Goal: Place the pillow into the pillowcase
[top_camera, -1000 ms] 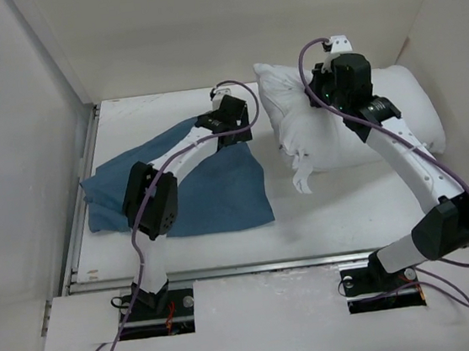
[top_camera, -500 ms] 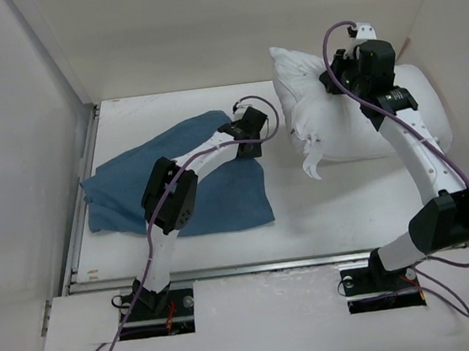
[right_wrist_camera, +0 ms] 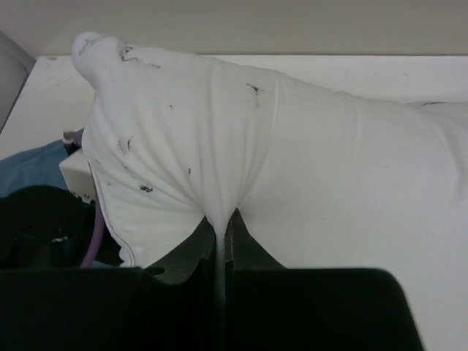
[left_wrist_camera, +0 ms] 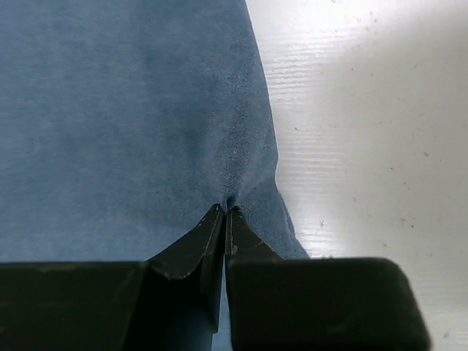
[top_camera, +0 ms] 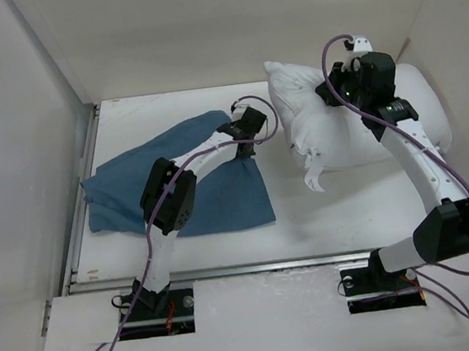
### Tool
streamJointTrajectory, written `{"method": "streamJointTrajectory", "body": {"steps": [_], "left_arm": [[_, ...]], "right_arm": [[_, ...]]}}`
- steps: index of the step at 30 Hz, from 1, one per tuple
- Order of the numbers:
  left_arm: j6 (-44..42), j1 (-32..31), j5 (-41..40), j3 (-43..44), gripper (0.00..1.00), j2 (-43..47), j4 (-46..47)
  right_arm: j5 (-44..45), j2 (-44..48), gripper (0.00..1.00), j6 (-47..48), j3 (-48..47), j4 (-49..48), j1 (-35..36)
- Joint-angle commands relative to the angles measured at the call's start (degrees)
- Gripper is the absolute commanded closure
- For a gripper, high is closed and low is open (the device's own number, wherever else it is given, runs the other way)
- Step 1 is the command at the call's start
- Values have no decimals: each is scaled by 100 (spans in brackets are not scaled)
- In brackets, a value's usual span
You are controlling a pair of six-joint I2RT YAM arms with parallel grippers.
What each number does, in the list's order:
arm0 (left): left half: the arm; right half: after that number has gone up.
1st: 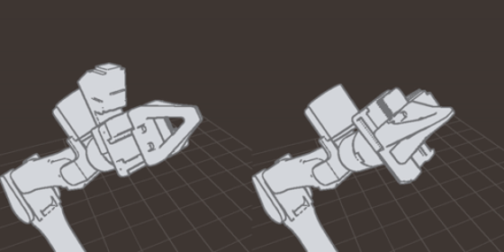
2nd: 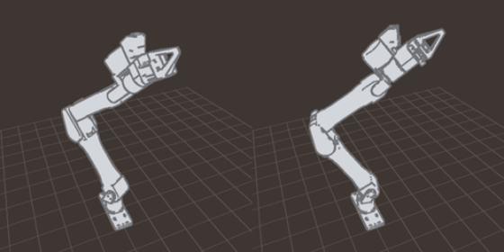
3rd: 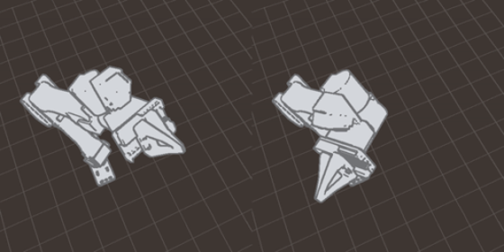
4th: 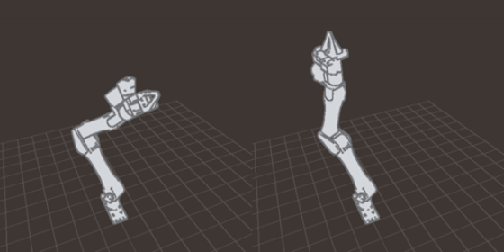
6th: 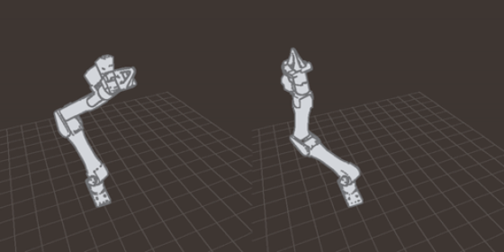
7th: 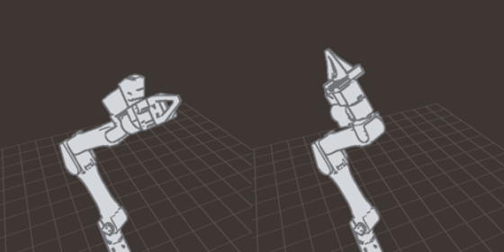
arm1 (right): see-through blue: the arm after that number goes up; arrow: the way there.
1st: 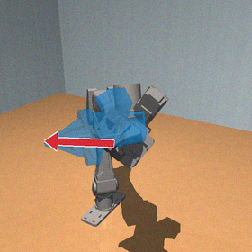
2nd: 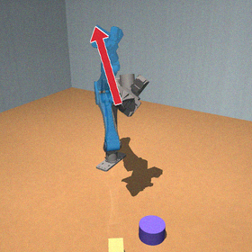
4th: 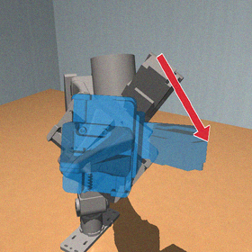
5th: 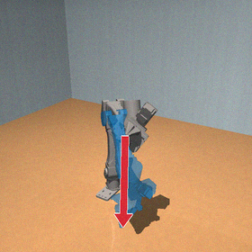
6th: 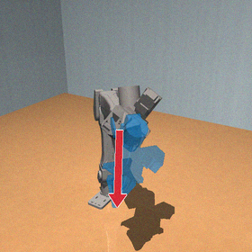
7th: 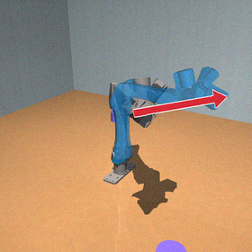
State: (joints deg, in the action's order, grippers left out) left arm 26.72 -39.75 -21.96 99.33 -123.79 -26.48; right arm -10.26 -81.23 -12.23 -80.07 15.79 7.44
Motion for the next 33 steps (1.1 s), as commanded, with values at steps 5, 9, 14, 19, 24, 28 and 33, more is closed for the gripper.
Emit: {"method": "streamJointTrajectory", "body": {"steps": [5,9,14,19,24,28,33], "left_arm": [[-325,256,-389,-159,100,1838,249],[-325,380,-388,-212,100,2200,-15],[-387,380,-108,-265,100,2333,-138],[-440,380,33,-598,100,2622,-138],[-553,380,165,-827,100,2746,73],[-554,380,218,-827,100,2746,126],[-606,319,490,-827,100,2745,204]], "right_arm": [[-1346,625,100,791,869,-648,-50],[-1698,749,100,1169,1239,-648,55],[-1541,697,100,1943,1398,-358,477],[-1154,223,100,2277,1451,-234,854],[-1223,-208,100,3066,1310,107,1540],[-952,-577,100,3525,915,845,2138],[-864,-806,100,3203,783,375,2270]]}}
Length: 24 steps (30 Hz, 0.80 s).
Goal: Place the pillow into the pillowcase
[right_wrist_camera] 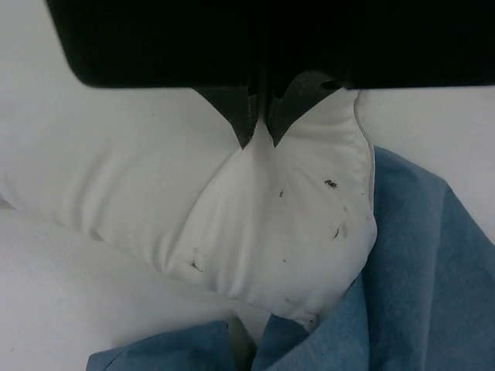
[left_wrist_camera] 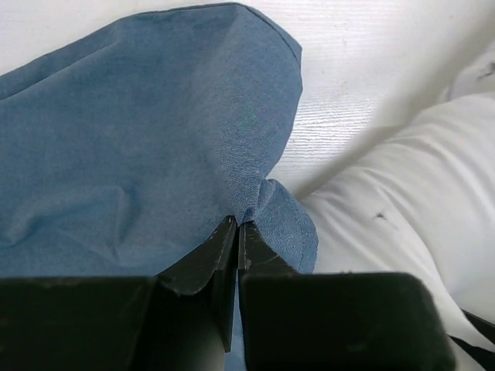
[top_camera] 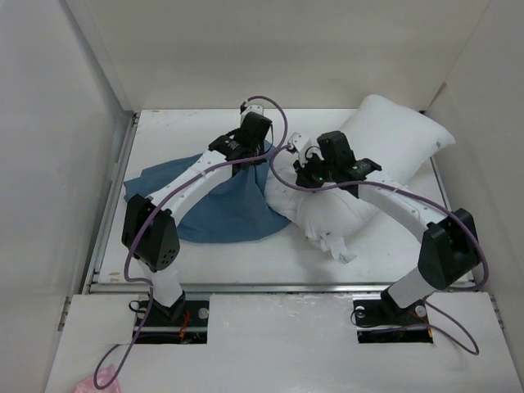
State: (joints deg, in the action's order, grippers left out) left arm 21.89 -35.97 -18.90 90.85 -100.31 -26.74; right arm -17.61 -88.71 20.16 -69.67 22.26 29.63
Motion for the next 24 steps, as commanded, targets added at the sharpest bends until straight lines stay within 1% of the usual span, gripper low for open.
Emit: {"method": "streamJointTrajectory", "body": {"steps": [1,2,3,4,5,6,8,10,13,14,15,17,19,20,22,23,24], "left_arm": [[-124,-155,184,-66,100,451,231],[-124,-235,115,-119,100,503,283],[-124,-305,114,-172,100,556,284],[-124,-436,27,-286,100,670,284],[-37,-438,26,-357,100,723,284],[-36,-499,26,-436,100,785,284],[131,-560,236,-716,100,978,284],[236,-630,185,-866,100,1092,284],[307,-684,263,-999,100,1259,284],[307,-736,324,-1051,100,1260,284],[307,-736,325,-1052,100,1260,284],[369,-736,325,-1052,100,1260,231],[430,-736,159,-1052,100,1260,231],[482,-736,71,-1052,100,1181,170],[605,-736,-235,-877,100,1032,12],[667,-736,-290,-798,100,970,-67],[720,-736,-290,-727,100,918,-138]], "right_arm": [[36,-59,100,-622,-258,-945,52],[255,-129,100,-958,-327,-1300,52],[658,-182,100,-1257,-450,-1616,52],[836,-339,100,-1869,-573,-2029,-61],[977,-436,100,-2154,-722,-2111,-158],[1126,-559,100,-2435,-889,-2112,-403],[1014,-935,100,-2884,-1372,-2295,-624],[891,-1165,100,-3088,-1671,-2498,-747],[637,-1622,100,-3194,-1944,-2814,-748],[636,-1737,100,-3194,-2145,-2815,-748],[636,-1938,100,-3385,-2226,-2867,-748],[636,-2106,100,-3458,-2366,-2929,-748],[391,-2317,100,-3458,-2428,-2929,-748],[15,-2318,100,-3371,-2429,-2929,-748],[-251,-2371,100,-3300,-2175,-3103,-748],[-165,-2275,100,-3300,-1991,-3227,-748],[401,-2204,100,-3352,-1606,-3324,-687]]}}
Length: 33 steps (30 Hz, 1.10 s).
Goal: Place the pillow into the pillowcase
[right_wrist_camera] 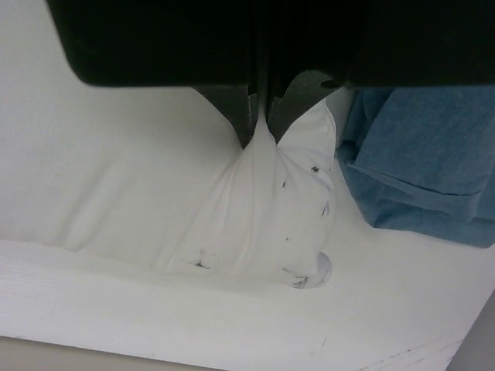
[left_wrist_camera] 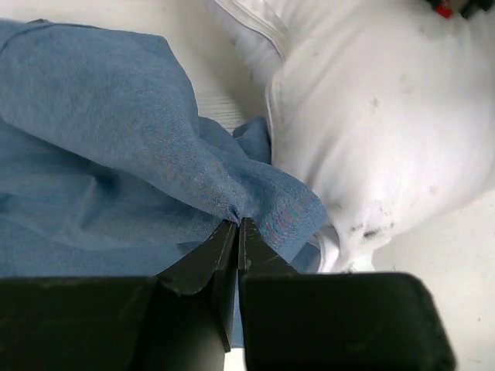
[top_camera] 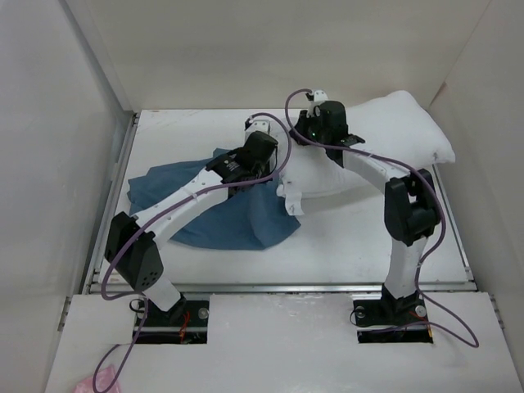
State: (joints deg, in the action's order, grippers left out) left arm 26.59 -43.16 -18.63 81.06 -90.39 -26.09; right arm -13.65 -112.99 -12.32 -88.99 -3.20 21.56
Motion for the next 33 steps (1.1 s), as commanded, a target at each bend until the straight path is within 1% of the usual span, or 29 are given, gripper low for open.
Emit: {"method": "streamJointTrajectory", "body": {"steps": [1,2,3,4,5,6,7,10,12,14,16,20,21,24,25,26,27,29,33], "left_arm": [[250,-17,-316,305,100,-128,-204],[250,-17,-316,305,100,-128,-204],[250,-17,-255,305,100,-128,-204],[250,-17,-255,305,100,-58,-204],[198,-17,-307,305,100,-58,-256],[198,-17,-308,305,100,29,-257],[198,-17,-308,253,100,135,-257],[75,35,-255,191,100,311,-257],[75,35,-255,139,100,434,-204],[22,35,-255,138,100,434,-204],[-48,35,-185,138,100,496,-151],[-49,193,-185,366,100,443,-99],[-49,246,-185,367,100,356,-98],[13,369,-185,665,100,92,-98],[74,422,-185,727,100,-30,-98],[74,474,-324,780,100,-31,-98],[75,475,-325,780,100,-118,-46],[127,528,-377,780,100,-207,-46],[189,589,-378,710,100,-269,-46]], "right_arm": [[403,355,100,-165,512,-865,120],[798,409,100,-401,653,-1066,190],[1499,461,100,-699,742,-1068,190],[1827,462,100,-702,743,-1068,190],[2170,462,100,-919,743,-990,190],[2522,462,100,-1061,630,-868,190],[3221,462,100,-1184,394,-701,190],[4077,462,100,-1527,155,-427,190],[4343,340,100,-1633,-47,-340,190],[4563,217,100,-1686,-371,-147,190],[4748,94,100,-1774,-426,-40,304],[5073,145,100,-1721,-427,21,743],[5161,215,100,-1652,-304,21,988],[5355,628,100,-1458,-14,74,1498],[5355,768,100,-1458,239,135,1587],[5294,1109,100,-1458,564,197,1649],[5294,1295,100,-1458,567,197,1649],[4917,1830,100,-1458,988,197,1711],[4609,2455,100,-1458,1384,452,1711]]}}
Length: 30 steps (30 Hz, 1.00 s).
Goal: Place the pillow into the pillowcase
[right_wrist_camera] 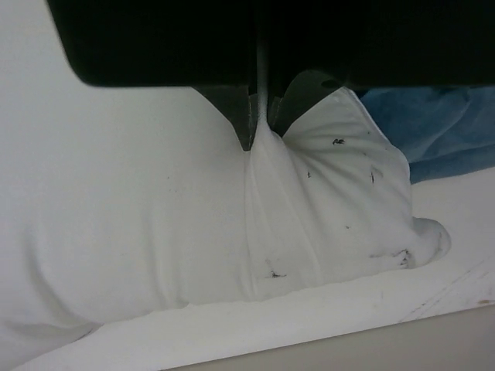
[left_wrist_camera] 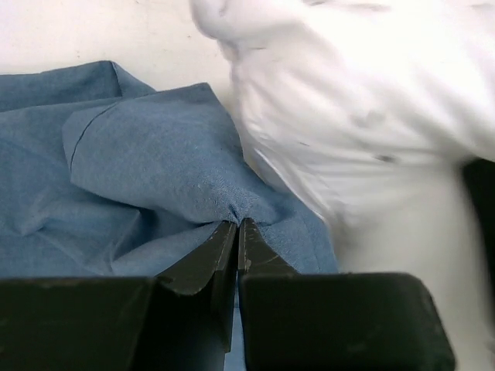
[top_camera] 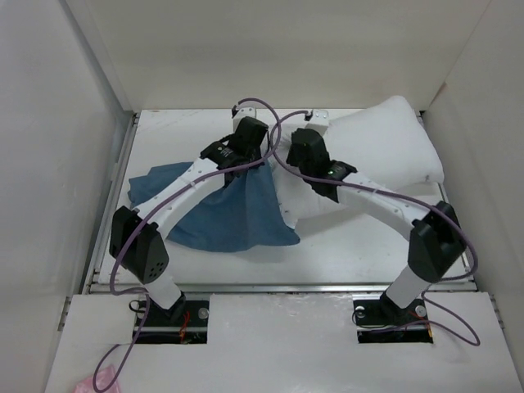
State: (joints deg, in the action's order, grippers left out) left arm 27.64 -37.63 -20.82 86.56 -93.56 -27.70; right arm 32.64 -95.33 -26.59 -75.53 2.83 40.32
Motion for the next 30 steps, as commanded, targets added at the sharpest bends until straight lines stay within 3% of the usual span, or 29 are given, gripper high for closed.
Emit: {"method": "streamJointTrajectory", "body": {"steps": [1,6,10,14,18,22,25,26,28,29,30], "left_arm": [[153,36,-159,81,100,48,116],[321,36,-335,-183,100,398,2],[435,36,-203,-429,99,654,134],[506,36,-333,-482,99,778,-59],[926,36,-616,-649,98,926,-603],[1732,36,-792,-1184,92,1146,-1394],[2402,36,-845,-1729,80,1217,-2176],[2857,36,-845,-1861,67,1278,-2361],[3150,89,-793,-2212,52,1331,-2738],[3264,89,-740,-2310,41,1331,-2801],[3335,89,-670,-2389,22,1384,-2802]], "right_arm": [[-73,778,100,-31,99,-73,-164],[-327,964,100,-170,537,296,-164],[-1320,868,100,-522,1354,-174,-103],[-2121,665,100,-199,1865,-353,-24],[-1570,989,100,-301,2410,-91,-24],[-253,1122,100,-653,2386,769,-24],[470,929,100,-812,2069,1402,-24],[662,859,100,-865,2007,1500,-24],[664,675,100,-866,1893,1563,-24],[560,674,100,-866,1893,1563,-24],[367,595,100,-866,1832,1563,-24]]}}
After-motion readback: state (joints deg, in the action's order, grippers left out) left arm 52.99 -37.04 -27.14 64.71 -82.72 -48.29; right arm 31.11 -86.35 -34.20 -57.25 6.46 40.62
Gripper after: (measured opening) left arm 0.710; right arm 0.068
